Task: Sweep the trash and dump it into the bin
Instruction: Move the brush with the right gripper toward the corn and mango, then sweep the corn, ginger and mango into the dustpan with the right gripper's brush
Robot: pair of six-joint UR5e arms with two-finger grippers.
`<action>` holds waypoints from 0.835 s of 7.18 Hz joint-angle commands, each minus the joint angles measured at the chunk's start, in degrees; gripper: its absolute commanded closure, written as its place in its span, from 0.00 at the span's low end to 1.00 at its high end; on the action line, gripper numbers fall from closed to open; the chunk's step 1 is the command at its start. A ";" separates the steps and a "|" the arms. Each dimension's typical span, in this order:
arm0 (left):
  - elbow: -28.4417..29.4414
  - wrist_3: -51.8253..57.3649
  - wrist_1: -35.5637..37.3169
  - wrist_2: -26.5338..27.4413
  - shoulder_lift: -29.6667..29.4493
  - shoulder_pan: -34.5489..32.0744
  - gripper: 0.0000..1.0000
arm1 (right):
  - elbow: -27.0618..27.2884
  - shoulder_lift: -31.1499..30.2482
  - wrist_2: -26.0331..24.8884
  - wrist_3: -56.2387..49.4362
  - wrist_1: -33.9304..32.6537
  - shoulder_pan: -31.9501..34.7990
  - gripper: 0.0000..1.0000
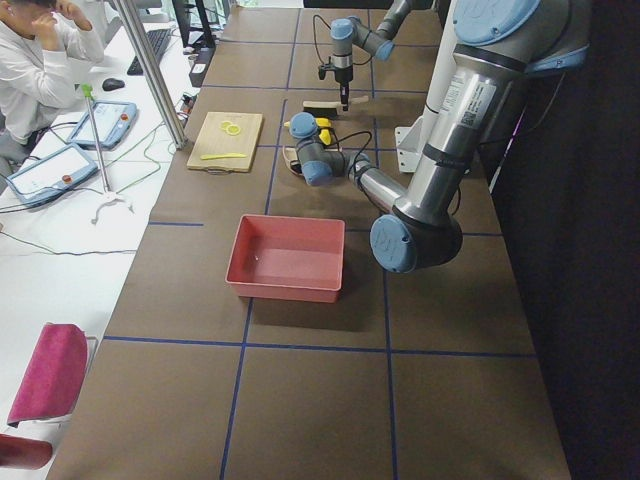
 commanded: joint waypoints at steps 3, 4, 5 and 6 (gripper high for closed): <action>-0.07 -0.12 -0.01 0.06 0.09 0.04 1.00 | -6.12 8.96 -1.21 -0.20 -2.04 -1.47 1.00; -0.07 -0.03 -0.01 0.06 0.09 0.04 1.00 | -6.40 9.59 -2.01 0.15 -1.95 -2.00 1.00; -0.07 -0.12 -0.01 0.06 0.00 0.04 1.00 | -6.40 10.12 -2.10 0.15 -2.04 -2.26 1.00; -0.07 -0.03 0.08 0.06 0.09 0.04 1.00 | -6.57 10.48 -2.54 -0.02 -2.04 -2.61 1.00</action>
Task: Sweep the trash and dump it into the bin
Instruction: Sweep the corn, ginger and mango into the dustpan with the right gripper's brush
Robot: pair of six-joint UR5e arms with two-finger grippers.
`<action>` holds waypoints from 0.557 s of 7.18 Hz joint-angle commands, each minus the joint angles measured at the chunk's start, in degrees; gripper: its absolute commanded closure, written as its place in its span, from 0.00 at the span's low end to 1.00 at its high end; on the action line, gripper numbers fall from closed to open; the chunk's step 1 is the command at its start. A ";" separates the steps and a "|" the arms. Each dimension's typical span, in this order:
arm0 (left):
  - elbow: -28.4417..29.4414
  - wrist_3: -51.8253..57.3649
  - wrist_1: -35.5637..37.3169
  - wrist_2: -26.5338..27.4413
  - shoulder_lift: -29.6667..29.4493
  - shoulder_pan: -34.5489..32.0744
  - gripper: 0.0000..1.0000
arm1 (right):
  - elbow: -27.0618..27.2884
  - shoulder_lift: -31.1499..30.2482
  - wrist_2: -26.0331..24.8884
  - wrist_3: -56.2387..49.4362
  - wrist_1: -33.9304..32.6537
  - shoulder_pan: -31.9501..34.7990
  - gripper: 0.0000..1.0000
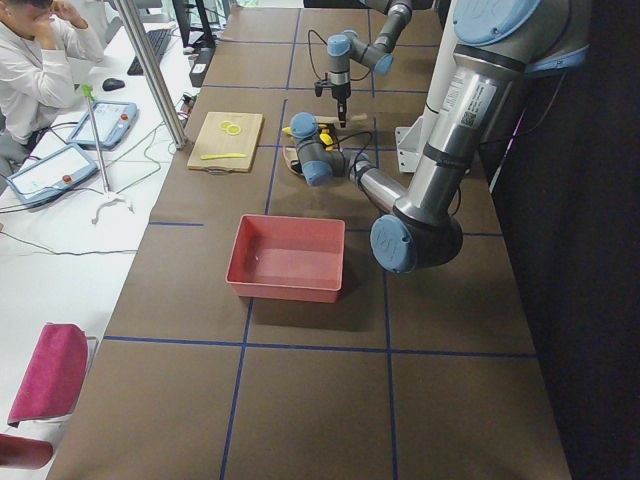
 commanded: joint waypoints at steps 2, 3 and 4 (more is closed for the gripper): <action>0.00 0.05 -0.02 0.00 0.03 0.00 1.00 | -1.54 3.43 -2.15 -0.34 -0.02 -1.49 1.00; -0.09 -0.04 -0.02 -0.08 0.03 0.00 1.00 | -2.77 4.66 -2.77 -0.34 -0.02 -1.84 1.00; -0.09 -0.04 -0.02 -0.08 0.03 0.00 1.00 | -3.13 5.02 -3.38 -0.17 -0.02 -2.28 1.00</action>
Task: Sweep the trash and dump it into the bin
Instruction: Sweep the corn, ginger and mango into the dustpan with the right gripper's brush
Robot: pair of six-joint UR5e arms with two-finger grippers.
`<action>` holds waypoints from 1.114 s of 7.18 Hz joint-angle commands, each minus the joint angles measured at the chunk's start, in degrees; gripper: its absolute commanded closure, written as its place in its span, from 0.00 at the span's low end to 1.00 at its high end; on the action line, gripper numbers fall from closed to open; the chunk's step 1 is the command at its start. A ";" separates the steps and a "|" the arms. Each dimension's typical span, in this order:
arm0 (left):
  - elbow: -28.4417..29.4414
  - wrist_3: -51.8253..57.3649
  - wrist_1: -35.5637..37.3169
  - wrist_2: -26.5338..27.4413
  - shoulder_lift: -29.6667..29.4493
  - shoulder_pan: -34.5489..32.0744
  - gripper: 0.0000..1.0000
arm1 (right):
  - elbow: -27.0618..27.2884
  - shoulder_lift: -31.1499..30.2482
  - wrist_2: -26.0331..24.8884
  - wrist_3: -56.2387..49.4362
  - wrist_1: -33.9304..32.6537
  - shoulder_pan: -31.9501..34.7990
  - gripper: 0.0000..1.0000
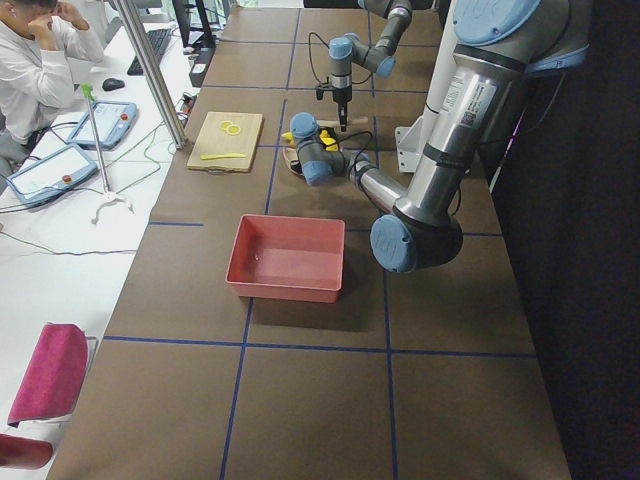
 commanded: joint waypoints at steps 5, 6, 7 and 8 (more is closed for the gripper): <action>-0.03 -0.02 0.00 -0.03 0.00 0.00 1.00 | -3.16 4.78 -2.90 -0.22 0.00 -2.30 1.00; -0.03 -0.02 0.00 -0.03 -0.08 0.00 1.00 | -4.83 6.18 -3.42 -0.31 0.00 -2.56 1.00; -0.03 0.07 0.00 -0.03 0.00 0.00 1.00 | -5.37 6.81 -5.42 -0.84 0.00 -3.17 1.00; -0.03 -0.02 0.00 -0.03 0.00 0.00 1.00 | -5.37 7.07 -5.62 -1.45 0.00 -3.18 1.00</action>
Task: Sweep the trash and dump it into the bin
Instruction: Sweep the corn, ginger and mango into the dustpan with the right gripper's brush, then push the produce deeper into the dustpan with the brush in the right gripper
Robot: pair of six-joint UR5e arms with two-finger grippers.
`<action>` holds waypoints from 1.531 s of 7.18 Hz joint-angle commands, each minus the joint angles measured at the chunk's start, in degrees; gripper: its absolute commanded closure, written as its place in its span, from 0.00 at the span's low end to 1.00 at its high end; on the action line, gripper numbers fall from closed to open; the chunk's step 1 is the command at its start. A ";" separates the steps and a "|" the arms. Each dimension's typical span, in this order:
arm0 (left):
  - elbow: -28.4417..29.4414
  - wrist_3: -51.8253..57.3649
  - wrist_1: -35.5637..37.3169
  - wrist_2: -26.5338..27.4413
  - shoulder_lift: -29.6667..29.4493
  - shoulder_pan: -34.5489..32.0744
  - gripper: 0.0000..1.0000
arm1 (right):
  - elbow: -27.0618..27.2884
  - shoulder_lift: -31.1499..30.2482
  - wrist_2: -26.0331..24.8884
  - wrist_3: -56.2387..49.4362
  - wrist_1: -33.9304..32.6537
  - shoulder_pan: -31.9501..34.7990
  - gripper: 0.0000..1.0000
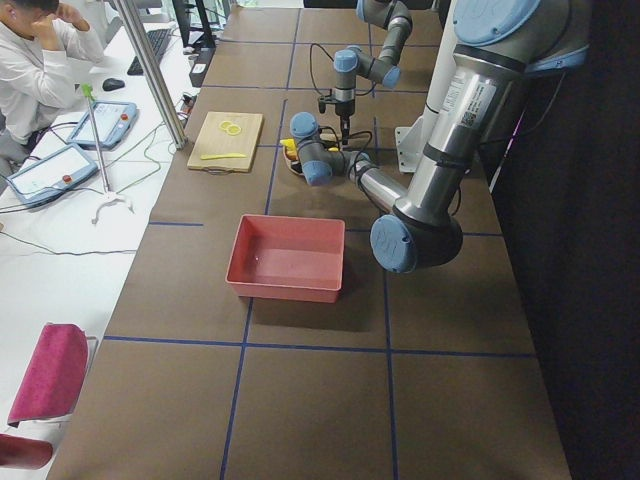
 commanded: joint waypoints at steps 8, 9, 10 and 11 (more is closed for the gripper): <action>0.09 -0.04 -0.09 0.00 0.03 0.00 1.00 | 0.09 1.17 -3.35 -0.76 -0.17 -2.62 1.00; 0.09 -0.04 -0.09 0.00 0.03 0.00 1.00 | 0.44 0.65 -3.35 -0.76 -0.26 -2.62 1.00; 0.09 -0.04 -0.18 0.00 0.03 0.00 1.00 | 0.53 0.47 -3.35 -0.76 -0.44 -2.53 1.00; 0.09 -0.04 -0.44 0.00 0.12 0.09 1.00 | 0.88 0.03 -3.35 -0.76 -0.53 -2.53 1.00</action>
